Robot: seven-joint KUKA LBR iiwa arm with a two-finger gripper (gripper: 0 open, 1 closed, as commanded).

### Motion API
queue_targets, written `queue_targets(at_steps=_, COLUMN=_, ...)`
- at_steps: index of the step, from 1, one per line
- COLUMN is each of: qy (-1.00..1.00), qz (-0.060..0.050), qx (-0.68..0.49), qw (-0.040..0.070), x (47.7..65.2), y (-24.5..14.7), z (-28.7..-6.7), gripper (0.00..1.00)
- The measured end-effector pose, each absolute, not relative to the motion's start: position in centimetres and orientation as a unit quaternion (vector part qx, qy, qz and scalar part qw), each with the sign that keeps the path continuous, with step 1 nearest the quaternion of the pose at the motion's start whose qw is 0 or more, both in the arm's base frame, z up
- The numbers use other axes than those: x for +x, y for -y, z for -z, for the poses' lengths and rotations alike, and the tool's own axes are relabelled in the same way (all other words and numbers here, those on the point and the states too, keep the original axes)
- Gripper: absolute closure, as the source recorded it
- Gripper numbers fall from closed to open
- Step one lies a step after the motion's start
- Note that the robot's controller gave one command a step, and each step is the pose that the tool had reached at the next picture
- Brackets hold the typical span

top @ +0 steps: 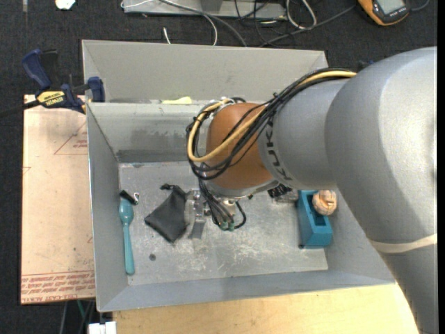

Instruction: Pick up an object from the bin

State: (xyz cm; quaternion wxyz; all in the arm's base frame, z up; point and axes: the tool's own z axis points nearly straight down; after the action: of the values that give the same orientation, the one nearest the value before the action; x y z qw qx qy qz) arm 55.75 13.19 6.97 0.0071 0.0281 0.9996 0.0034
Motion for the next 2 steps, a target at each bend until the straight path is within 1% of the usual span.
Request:
queue_targets(at_steps=1, qy=-1.0, qz=-0.004, qx=0.029, qw=0.006, x=55.6, y=-13.4, z=-7.1, gripper=1.0)
queue_targets(at_steps=2, qy=-1.0, qz=-0.003, qx=0.029, qw=0.001, x=55.4, y=-13.2, z=-12.4, gripper=1.0)
